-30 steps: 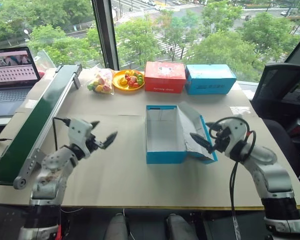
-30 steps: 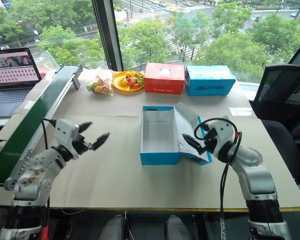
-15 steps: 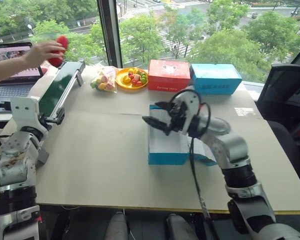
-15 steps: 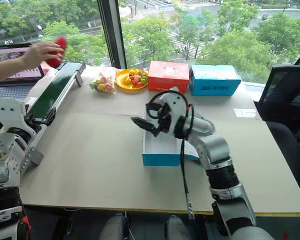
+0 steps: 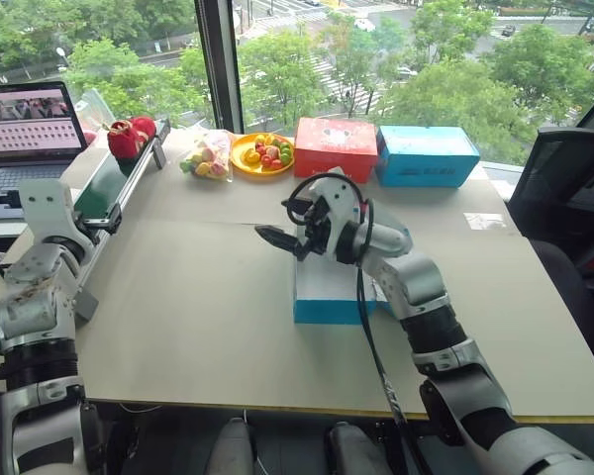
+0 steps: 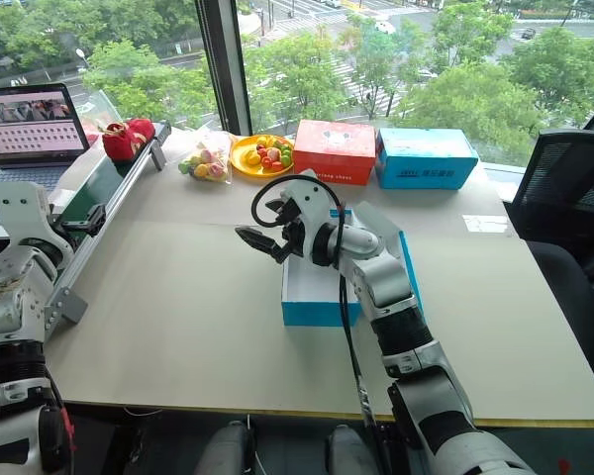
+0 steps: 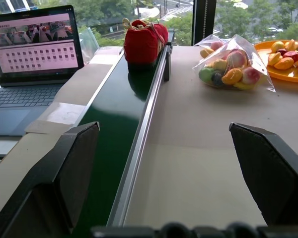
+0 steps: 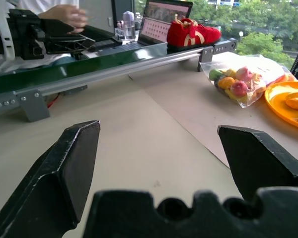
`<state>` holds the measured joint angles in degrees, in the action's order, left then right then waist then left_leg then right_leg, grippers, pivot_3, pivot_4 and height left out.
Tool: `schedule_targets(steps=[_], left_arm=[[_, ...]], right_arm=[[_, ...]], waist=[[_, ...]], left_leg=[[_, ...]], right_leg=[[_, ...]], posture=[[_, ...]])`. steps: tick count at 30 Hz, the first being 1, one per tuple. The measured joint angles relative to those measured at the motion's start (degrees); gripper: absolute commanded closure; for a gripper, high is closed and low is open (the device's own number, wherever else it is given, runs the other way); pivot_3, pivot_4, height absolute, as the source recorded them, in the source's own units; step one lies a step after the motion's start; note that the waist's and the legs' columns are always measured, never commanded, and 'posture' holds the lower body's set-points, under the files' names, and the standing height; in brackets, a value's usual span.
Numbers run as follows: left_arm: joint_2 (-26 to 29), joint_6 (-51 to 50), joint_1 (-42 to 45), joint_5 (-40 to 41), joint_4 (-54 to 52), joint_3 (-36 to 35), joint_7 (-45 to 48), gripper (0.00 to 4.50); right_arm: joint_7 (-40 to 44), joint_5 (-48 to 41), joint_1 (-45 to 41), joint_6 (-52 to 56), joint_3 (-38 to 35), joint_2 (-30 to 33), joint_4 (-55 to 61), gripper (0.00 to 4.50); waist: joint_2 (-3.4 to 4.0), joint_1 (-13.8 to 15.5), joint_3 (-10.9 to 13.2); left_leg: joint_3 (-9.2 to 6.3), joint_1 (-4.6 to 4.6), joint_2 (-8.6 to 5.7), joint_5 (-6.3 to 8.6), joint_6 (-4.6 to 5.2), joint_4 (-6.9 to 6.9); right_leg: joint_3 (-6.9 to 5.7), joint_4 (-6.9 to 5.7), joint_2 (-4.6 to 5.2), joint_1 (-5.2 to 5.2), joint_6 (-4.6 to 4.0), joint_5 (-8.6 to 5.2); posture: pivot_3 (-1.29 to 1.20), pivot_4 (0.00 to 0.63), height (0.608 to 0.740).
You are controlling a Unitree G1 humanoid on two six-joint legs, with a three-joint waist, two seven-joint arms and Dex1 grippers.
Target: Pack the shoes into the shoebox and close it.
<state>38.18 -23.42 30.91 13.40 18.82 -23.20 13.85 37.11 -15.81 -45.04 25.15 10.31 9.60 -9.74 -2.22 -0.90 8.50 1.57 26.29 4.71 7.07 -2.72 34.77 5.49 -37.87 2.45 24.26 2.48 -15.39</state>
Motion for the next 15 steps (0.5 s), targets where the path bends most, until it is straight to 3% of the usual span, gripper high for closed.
schedule_targets(steps=[15], left_arm=[[4.6,15.8,1.1,-1.5,24.4,-2.0,5.0,0.00]], right_arm=[[3.1,0.0,3.4,1.2,0.3,3.4,6.8,0.03]], waist=[[0.00,0.0,0.0]], left_leg=[[0.01,-0.01,0.01,0.00,-0.01,0.02]], right_leg=[[-0.04,-0.10,0.00,0.02,-0.02,0.00]], posture=[[0.00,0.150,0.740]])
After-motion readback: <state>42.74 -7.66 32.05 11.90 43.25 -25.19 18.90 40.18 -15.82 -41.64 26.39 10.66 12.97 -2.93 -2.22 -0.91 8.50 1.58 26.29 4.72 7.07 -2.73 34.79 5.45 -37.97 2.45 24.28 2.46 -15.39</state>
